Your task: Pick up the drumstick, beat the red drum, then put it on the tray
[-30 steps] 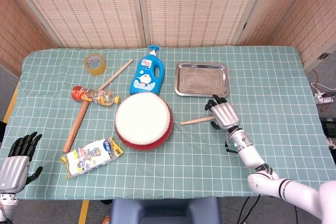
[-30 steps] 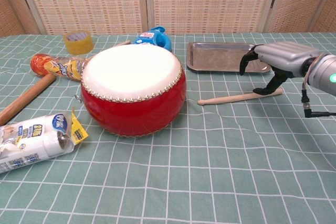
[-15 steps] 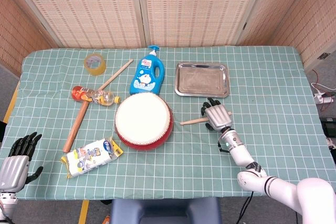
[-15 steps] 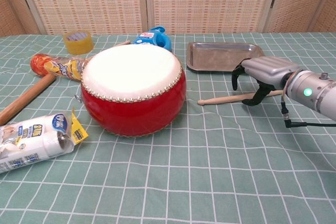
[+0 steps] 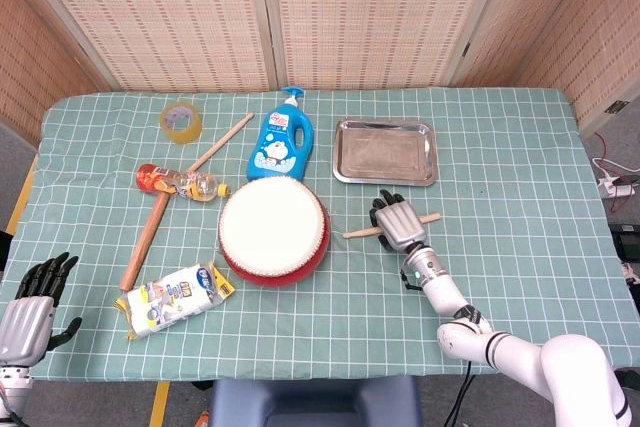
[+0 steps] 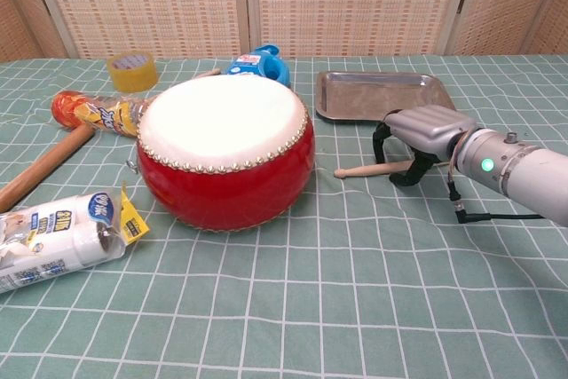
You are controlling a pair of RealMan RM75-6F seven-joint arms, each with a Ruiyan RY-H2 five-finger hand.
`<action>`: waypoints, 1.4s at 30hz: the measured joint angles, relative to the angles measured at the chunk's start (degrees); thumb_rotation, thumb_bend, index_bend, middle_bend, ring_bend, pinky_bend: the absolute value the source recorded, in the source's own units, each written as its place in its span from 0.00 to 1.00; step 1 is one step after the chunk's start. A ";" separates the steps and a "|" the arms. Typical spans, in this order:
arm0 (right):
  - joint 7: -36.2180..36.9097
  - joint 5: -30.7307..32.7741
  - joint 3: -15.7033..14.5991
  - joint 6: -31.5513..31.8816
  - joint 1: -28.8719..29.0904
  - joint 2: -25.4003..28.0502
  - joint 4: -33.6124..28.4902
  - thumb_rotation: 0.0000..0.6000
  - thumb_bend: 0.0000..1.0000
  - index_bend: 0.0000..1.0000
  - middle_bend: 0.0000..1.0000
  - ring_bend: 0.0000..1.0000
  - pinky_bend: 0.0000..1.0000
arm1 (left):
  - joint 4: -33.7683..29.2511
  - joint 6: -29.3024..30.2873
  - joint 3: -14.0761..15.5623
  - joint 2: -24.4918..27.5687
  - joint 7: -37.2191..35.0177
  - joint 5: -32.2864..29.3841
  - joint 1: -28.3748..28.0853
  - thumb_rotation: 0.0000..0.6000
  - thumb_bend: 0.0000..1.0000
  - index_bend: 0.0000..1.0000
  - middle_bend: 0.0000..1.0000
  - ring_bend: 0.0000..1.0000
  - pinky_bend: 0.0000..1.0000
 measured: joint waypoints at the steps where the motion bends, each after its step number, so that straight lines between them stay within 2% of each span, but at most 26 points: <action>1: 0.09 0.01 0.00 0.03 0.01 -0.04 0.04 1.00 0.33 0.53 0.23 0.07 0.20 | 0.16 0.00 0.00 -0.05 -0.14 0.01 0.00 1.00 0.23 0.05 0.00 0.00 0.00; 5: 0.68 0.01 0.06 0.48 -0.09 -0.11 0.11 1.00 0.38 0.59 0.23 0.08 0.20 | 0.60 0.05 -0.02 -0.15 -0.50 0.04 0.03 1.00 0.23 0.05 0.00 0.00 0.00; 11: 2.75 -0.58 0.33 2.50 -0.98 1.41 -2.48 1.00 0.39 0.63 0.23 0.09 0.20 | 0.92 0.20 0.06 -0.14 -0.83 0.12 0.16 1.00 0.23 0.05 0.00 0.00 0.00; 14: 5.74 -1.22 0.78 4.65 -2.15 3.27 -6.22 1.00 0.39 0.63 0.23 0.09 0.20 | 0.91 0.18 0.10 -0.13 -0.69 0.08 0.21 1.00 0.23 0.05 0.00 0.00 0.00; 20: 17.80 -3.24 2.00 10.18 -6.07 8.35 -16.13 1.00 0.39 0.64 0.25 0.11 0.20 | 0.10 0.33 0.25 0.03 -0.12 0.54 0.20 1.00 0.23 0.05 0.00 0.00 0.00; 26: 35.77 -6.28 2.22 14.03 -10.35 13.35 -22.50 1.00 0.39 0.65 0.28 0.12 0.20 | -0.97 0.95 0.30 0.50 0.63 1.45 0.13 1.00 0.23 0.05 0.00 0.00 0.00; 32: 58.88 -9.62 2.08 16.34 -13.26 15.79 -23.22 1.00 0.39 0.66 0.30 0.12 0.20 | -2.21 1.32 0.47 1.15 1.77 2.00 0.11 1.00 0.23 0.05 0.00 0.00 0.00; 38: 86.31 -13.77 0.95 16.83 -14.16 15.77 -17.98 1.00 0.39 0.64 0.30 0.13 0.20 | -3.10 1.45 0.73 1.72 2.24 2.20 0.29 1.00 0.23 0.05 0.00 0.00 0.00; 42: 102.81 -17.03 -0.60 16.90 -13.87 13.95 -9.92 1.00 0.40 0.64 0.31 0.13 0.20 | -3.35 1.36 0.84 1.97 2.46 1.97 0.42 1.00 0.23 0.05 0.00 0.00 0.00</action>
